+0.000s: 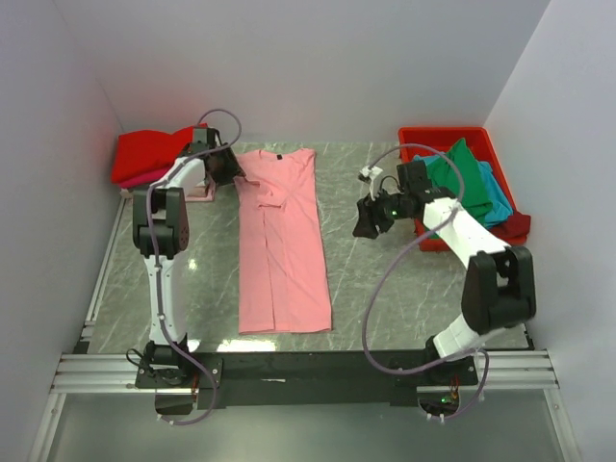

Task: Fold and stack the t-shirts
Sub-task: Fold the tshirt

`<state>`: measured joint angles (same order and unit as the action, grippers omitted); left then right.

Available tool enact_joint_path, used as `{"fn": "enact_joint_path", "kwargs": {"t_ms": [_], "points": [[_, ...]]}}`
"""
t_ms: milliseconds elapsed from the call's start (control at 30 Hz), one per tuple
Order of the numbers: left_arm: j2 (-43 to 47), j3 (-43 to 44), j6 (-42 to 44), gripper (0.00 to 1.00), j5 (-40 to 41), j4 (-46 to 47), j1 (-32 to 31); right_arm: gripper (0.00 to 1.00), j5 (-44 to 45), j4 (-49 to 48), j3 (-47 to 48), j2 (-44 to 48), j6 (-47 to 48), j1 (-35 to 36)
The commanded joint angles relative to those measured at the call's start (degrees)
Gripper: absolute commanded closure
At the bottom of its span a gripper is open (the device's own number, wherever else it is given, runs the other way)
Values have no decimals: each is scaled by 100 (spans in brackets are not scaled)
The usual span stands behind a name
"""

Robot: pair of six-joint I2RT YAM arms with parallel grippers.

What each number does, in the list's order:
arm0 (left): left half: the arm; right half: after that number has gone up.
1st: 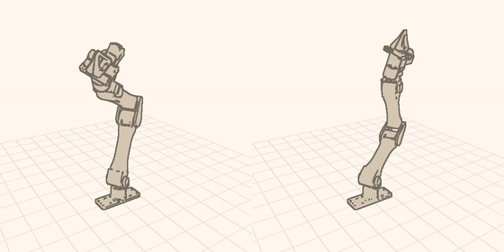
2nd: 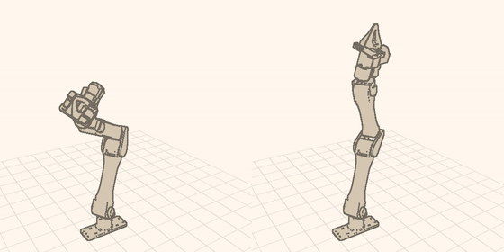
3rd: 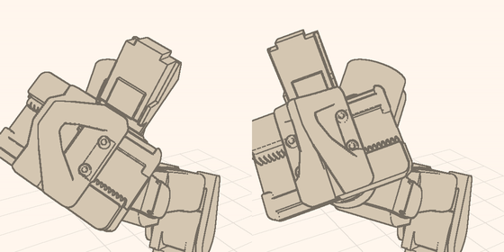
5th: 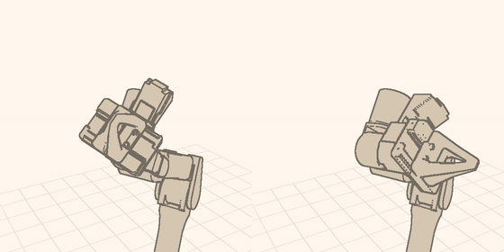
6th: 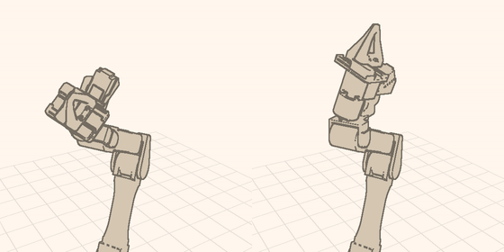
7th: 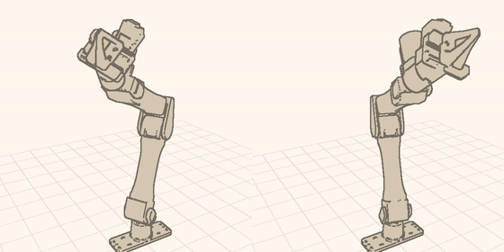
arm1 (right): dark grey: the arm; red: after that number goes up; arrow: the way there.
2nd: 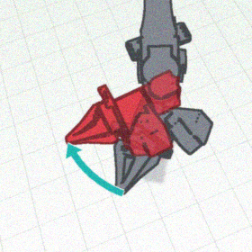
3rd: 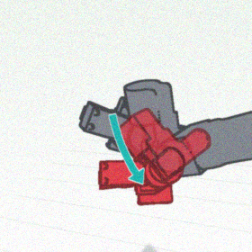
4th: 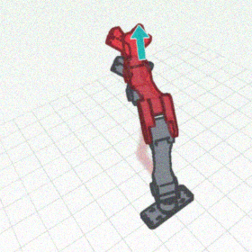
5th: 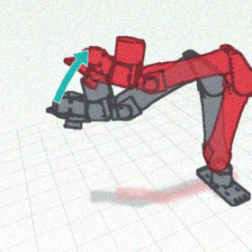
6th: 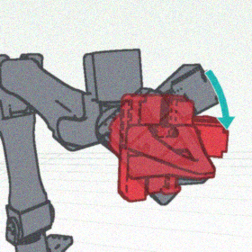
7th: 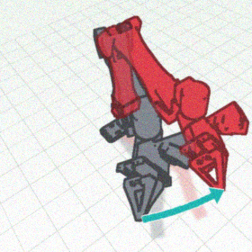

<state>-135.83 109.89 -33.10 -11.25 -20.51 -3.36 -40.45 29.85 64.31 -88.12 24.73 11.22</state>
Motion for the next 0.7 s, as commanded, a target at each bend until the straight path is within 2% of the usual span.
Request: {"fn": "enact_joint_path", "kwargs": {"t_ms": [0, 67, 233, 267, 333, 367, 400, 467, 500, 533, 567, 600, 633, 667], "points": [[1300, -388, 260, 46, -237, 178, -16, 41, -499, 494, 555, -433, 57, 151], [1838, -851, 488, 43, -255, 302, -7, 41, -378, 531, 513, -382, 495, 309], [4236, -2442, 953, 35, -115, 1222, -16, 39, 115, 399, -23, 390, 1410, 1151], [4988, -3055, 1059, 29, -89, 1329, -16, 39, 220, 373, -137, 557, 1699, 1311], [5739, -3699, 1200, 15, -53, 1593, -7, 35, 624, -82, -653, 1215, 1973, 1618], [6082, -4285, 1131, 1, -18, 1681, 28, 32, 730, -336, -892, 1470, 2192, 1890], [6756, -4552, 1017, 1, -35, 1673, 54, 17, 818, -974, -1155, 1995, 2263, 2014], [7340, -5219, 736, 1, -333, 1630, 98, 15, 636, -1619, -1842, 2411, 2178, 2094], [7726, -5353, 639, 1, -691, 1229, 107, 14, 452, -1614, -1878, 2448, 2124, 2121], [7869, -5468, 360, 3, -790, 947, 107, 14, -37, -1248, -1592, 2335, 2211, 2130], [8053, -5634, 209, 10, -939, 526, 98, 14, -251, -200, -1389, 2012, 2794, 2173], [8150, -5740, 60, 15, -1167, -191, 81, 14, -384, 298, -1204, 1870, 3174, 2365], [8264, -5916, -377, 19, -1239, -529, 28, 14, -402, 624, -1071, 1773, 3465, 2541], [8588, -6378, -555, 24, -1309, -776, -137, 14, -63, 706, -1157, 1737, 3538, 2734]]}}
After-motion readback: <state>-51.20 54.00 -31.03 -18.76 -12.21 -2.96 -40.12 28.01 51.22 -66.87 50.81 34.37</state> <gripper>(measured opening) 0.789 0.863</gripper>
